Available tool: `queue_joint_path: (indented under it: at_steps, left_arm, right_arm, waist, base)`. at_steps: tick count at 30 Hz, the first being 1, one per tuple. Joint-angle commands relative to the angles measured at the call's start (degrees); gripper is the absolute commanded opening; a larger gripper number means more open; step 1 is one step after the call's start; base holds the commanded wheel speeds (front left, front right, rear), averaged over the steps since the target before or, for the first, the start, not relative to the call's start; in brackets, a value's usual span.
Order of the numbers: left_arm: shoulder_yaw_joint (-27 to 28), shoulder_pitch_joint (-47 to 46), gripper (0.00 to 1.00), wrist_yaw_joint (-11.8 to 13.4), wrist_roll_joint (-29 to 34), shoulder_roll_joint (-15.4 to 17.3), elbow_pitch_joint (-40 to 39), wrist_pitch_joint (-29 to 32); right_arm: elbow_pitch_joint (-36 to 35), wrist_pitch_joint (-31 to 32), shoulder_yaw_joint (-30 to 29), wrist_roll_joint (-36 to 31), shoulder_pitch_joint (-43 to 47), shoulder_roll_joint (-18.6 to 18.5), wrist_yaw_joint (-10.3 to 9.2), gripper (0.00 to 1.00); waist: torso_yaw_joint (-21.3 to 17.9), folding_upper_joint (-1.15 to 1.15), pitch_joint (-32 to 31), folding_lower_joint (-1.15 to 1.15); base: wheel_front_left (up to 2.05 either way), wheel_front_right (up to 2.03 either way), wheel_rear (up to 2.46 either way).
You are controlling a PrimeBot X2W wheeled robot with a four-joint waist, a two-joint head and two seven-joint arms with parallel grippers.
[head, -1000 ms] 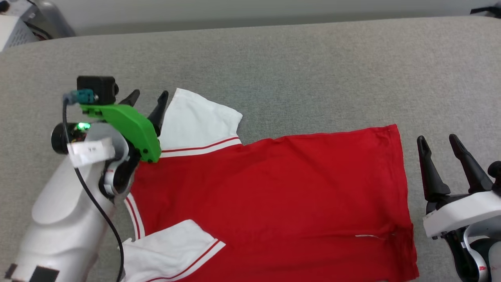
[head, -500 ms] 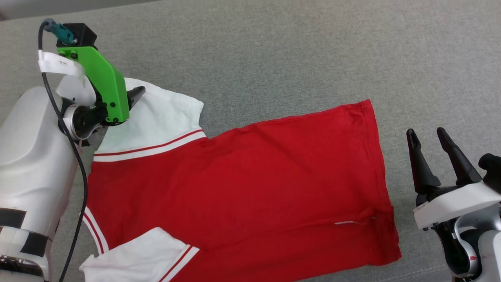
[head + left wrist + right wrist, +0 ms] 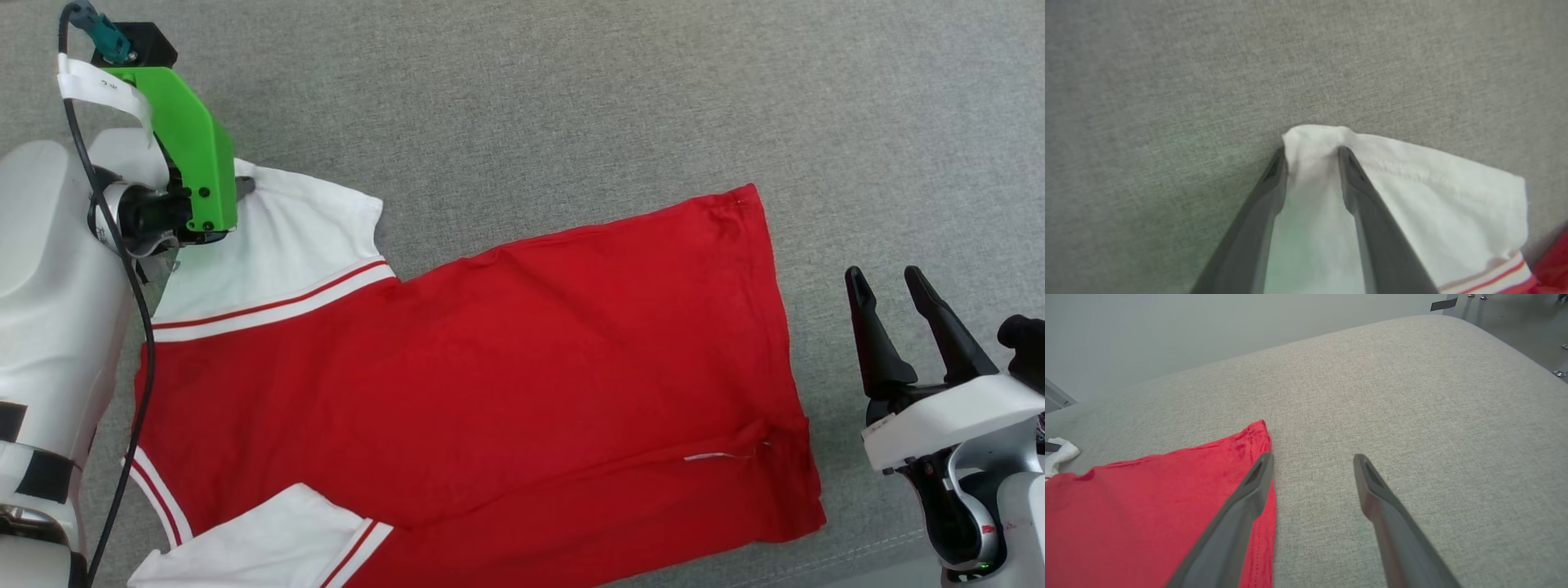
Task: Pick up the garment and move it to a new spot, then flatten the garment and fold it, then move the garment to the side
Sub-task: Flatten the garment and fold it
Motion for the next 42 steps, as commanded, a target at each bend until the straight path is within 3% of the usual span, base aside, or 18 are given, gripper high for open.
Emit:
queue_joint_path:
  at_steps: [1,10,21,30,38,39,40,41,42]
  left_arm:
    - [-2.3,5.2,0.0,-0.4,-0.7,-3.2,3.3,1.6]
    - [-1.9,2.7,0.0,-1.1,-0.7,-4.1,3.4,-3.5]
    - [-2.3,0.0,0.0,-2.1,-0.1,-4.1,-2.4,-9.9]
    - [-4.0,-0.1,0.0,-2.3,0.8,-4.1,-9.3,-11.4]
    - [-4.1,2.1,0.0,-1.9,0.5,-3.4,-12.9,-12.2]
    - [-4.1,2.4,0.0,-1.8,0.5,-3.2,-13.2,-12.2]
    - [-4.1,2.8,0.0,-1.7,0.4,-2.9,-13.4,-12.1]
    - [-4.0,3.0,0.0,-1.6,0.3,-2.8,-13.7,-12.1]
    - [-3.9,3.3,0.0,-1.5,0.2,-2.6,-14.0,-12.2]
  right_arm:
    - [0.2,0.4,-0.1,0.7,-1.5,-0.5,-0.02,1.0]
    - [4.3,8.4,2.5,7.5,-6.6,-4.9,-0.02,1.0]
    - [12.1,27.7,8.1,14.2,-16.1,-12.8,-0.02,1.0]
    - [20.8,35.9,11.5,14.4,-24.6,-14.6,-0.02,1.0]
    - [29.9,40.9,17.9,17.1,-25.0,-13.9,-0.02,1.0]
    - [30.4,41.7,18.7,17.4,-24.9,-13.9,-0.02,0.87]
    - [30.7,42.2,19.7,17.6,-24.9,-14.0,-0.02,0.27]
    - [30.8,42.4,20.4,17.9,-25.1,-14.2,-0.02,0.0]
    - [30.7,42.2,20.9,18.4,-25.4,-14.4,-0.02,0.0]
  waist:
    - [0.2,0.0,-0.1,0.0]
    - [2.8,0.0,-2.4,0.0]
    - [9.1,0.0,-4.6,0.0]
    - [12.9,0.0,-2.7,0.0]
    - [13.8,0.0,-2.0,0.0]
    - [13.8,0.0,-2.1,0.0]
    - [13.8,0.0,-2.2,0.0]
    - [13.8,0.0,-2.2,0.0]
    - [13.7,0.0,-2.4,0.0]
  base:
    - [0.0,0.0,0.0]
    - [0.0,0.0,0.0]
    - [0.0,0.0,0.0]
    - [0.0,0.0,0.0]
    - [0.0,0.0,0.0]
    - [0.0,0.0,0.0]
    - [0.0,0.0,0.0]
    - [0.0,0.0,0.0]
    - [0.0,0.0,0.0]
